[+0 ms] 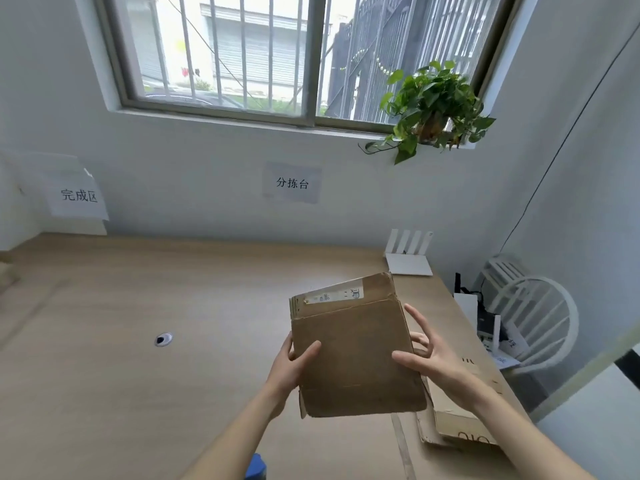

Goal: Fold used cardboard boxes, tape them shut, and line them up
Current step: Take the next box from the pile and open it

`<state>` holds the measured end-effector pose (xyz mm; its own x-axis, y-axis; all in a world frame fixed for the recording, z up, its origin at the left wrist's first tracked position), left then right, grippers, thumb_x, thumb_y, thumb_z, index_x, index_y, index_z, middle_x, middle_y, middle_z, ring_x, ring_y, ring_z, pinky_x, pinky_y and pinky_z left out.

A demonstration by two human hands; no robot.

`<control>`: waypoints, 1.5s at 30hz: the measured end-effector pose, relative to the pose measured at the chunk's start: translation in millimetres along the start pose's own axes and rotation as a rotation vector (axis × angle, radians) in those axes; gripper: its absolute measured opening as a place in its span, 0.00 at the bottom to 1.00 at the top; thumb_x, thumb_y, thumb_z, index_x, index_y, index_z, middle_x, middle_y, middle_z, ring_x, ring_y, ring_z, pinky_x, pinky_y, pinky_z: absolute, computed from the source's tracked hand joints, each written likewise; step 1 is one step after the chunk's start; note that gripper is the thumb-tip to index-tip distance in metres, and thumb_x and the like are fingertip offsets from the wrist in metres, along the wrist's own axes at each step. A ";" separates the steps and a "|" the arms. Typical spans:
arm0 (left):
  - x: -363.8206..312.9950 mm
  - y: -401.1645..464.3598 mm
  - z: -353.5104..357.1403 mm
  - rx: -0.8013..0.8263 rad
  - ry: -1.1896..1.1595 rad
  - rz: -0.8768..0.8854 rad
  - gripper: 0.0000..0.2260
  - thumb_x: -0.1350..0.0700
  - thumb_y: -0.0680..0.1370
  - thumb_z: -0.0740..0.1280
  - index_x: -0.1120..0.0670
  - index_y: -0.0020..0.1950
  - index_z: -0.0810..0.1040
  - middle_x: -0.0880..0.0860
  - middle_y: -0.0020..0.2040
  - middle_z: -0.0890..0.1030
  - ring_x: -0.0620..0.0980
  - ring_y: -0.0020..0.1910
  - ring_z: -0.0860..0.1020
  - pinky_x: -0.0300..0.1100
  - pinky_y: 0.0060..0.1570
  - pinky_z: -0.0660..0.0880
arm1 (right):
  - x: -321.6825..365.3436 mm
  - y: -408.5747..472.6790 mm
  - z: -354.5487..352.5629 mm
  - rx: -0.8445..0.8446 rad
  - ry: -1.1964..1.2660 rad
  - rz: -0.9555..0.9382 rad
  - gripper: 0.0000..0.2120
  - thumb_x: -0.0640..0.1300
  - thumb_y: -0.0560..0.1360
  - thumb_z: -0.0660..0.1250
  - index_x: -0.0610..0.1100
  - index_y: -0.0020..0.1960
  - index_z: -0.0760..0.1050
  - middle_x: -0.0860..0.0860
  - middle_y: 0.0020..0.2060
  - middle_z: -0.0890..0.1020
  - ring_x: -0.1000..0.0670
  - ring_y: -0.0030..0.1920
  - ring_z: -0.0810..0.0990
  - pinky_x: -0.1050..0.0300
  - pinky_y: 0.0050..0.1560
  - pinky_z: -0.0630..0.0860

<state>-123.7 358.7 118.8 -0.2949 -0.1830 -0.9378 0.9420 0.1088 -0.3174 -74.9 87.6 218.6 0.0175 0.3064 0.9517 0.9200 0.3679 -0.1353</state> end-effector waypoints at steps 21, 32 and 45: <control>50.9 1.0 -17.8 -0.038 0.132 0.084 0.46 0.51 0.64 0.84 0.25 0.71 0.60 0.46 0.63 0.78 0.44 0.58 0.80 0.36 0.47 0.79 | -109.2 4.6 19.1 0.019 0.068 0.223 0.41 0.62 0.63 0.80 0.70 0.68 0.62 0.52 0.64 0.79 0.52 0.64 0.79 0.57 0.62 0.77; 131.7 -14.0 -7.7 -0.093 0.518 0.100 0.36 0.54 0.66 0.77 0.24 0.64 0.67 0.32 0.51 0.81 0.38 0.53 0.79 0.36 0.49 0.77 | -217.5 -19.5 61.9 0.026 -0.003 0.310 0.35 0.64 0.69 0.77 0.65 0.70 0.65 0.57 0.68 0.74 0.56 0.66 0.75 0.54 0.65 0.75; 151.5 -22.2 -2.9 -0.022 0.692 0.150 0.41 0.51 0.71 0.78 0.28 0.75 0.58 0.31 0.66 0.74 0.25 0.62 0.70 0.34 0.61 0.73 | -210.7 28.6 33.4 -0.297 -0.126 0.283 0.47 0.76 0.65 0.70 0.63 0.78 0.57 0.55 0.76 0.64 0.49 0.75 0.65 0.41 0.73 0.66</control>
<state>-189.8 331.4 -16.7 -0.2026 0.4980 -0.8432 0.9793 0.1049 -0.1733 -65.4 62.9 5.0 0.2539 0.4706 0.8450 0.9590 -0.0088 -0.2833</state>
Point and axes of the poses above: each hand's wrist, its own y-axis towards the middle knuckle, its own z-axis out of the palm, x = y × z, the point moved 8 cm from there along y, towards the middle knuckle
